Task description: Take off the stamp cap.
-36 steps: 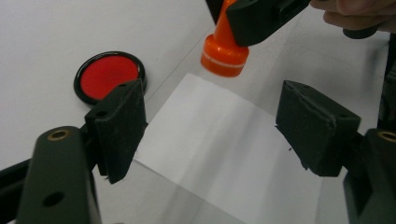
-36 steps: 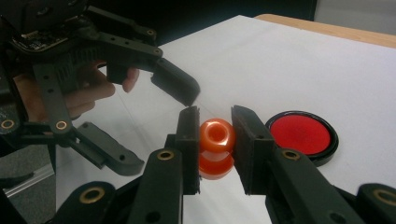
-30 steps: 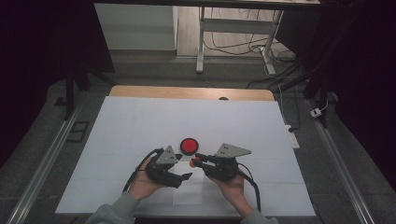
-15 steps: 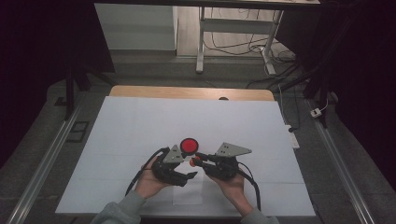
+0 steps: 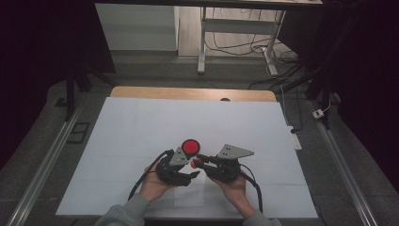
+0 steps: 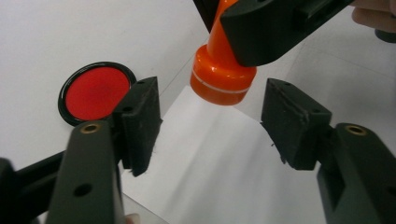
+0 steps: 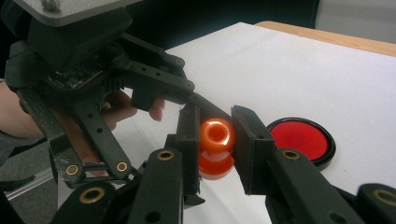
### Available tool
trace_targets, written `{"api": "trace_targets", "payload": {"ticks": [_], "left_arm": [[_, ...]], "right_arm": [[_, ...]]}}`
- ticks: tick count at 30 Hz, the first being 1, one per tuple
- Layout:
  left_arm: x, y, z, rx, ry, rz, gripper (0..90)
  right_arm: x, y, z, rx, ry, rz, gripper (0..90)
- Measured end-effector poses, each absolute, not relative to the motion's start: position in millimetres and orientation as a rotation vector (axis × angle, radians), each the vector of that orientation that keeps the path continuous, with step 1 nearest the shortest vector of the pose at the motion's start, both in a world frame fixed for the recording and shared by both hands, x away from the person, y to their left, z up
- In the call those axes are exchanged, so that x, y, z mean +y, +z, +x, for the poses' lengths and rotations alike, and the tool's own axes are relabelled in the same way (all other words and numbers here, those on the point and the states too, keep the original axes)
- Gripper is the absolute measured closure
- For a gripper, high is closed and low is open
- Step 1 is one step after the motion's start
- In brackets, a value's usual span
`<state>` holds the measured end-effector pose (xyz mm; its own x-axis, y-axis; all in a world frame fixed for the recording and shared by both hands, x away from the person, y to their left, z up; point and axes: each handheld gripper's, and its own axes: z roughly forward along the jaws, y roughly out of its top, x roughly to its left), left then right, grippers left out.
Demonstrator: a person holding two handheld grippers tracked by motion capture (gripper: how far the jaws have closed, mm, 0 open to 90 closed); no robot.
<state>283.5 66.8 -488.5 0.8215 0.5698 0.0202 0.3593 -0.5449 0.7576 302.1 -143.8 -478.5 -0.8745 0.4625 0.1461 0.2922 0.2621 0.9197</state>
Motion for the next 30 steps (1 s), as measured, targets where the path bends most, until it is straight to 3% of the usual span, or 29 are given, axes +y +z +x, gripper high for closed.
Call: {"api": "trace_targets", "payload": {"ticks": [18, 30], "left_arm": [[62.6, -489.0, 280.4, 0.65, 0.393, 2.209, 56.9], [61.7, -488.2, 279.4, 0.623, 0.41, 2.227, 63.4]], "right_arm": [[-143.4, -479.1, 301.7, 2.381, 1.68, 0.715, 71.9], [-143.9, -479.5, 301.6, 2.377, 1.683, 0.72, 71.9]]}}
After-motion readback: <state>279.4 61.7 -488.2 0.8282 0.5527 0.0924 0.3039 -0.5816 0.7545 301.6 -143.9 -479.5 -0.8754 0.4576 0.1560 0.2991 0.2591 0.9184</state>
